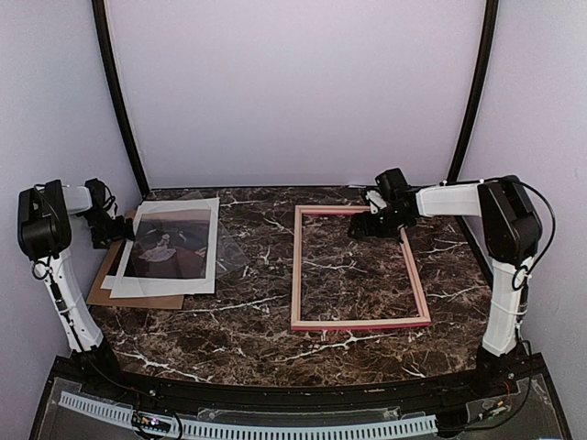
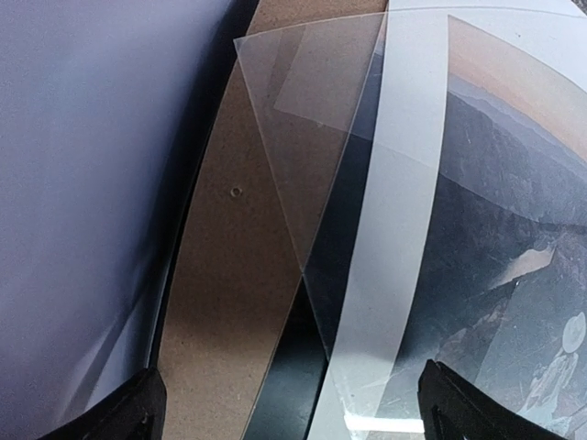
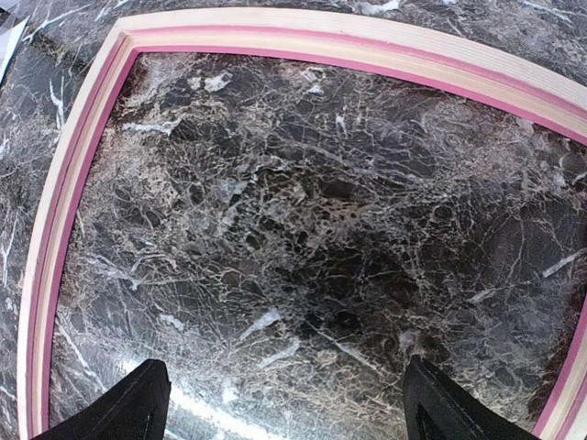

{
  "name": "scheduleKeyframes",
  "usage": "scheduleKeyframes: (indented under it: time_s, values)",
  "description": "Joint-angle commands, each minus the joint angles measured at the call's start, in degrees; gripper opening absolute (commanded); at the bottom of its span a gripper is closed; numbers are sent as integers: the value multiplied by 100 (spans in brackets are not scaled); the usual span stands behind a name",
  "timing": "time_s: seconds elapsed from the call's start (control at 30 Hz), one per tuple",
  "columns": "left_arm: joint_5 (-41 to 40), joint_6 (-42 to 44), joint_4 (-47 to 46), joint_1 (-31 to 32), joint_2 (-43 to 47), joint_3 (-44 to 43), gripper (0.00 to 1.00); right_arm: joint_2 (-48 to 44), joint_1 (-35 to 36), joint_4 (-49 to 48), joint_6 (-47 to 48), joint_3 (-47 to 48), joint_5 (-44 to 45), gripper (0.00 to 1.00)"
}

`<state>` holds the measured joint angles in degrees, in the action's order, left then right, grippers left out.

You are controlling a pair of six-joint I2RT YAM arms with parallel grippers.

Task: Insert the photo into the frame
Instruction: Move the backboard to the center of the board.

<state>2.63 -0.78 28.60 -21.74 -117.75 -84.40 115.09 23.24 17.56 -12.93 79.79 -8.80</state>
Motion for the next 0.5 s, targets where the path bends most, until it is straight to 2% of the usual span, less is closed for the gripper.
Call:
scheduleKeyframes:
  time_s: [0.0,0.23,0.47]
  values:
    - [47,42,25,-292,-176,-95,99,99,16,-227,-97,-20,-162,89]
    - [63,239,23,-323,-351,13,99,118,22,-271,-115,-62,-213,90]
    - [720,239,0,-238,-45,328,99,173,31,-349,-157,-132,-266,90]
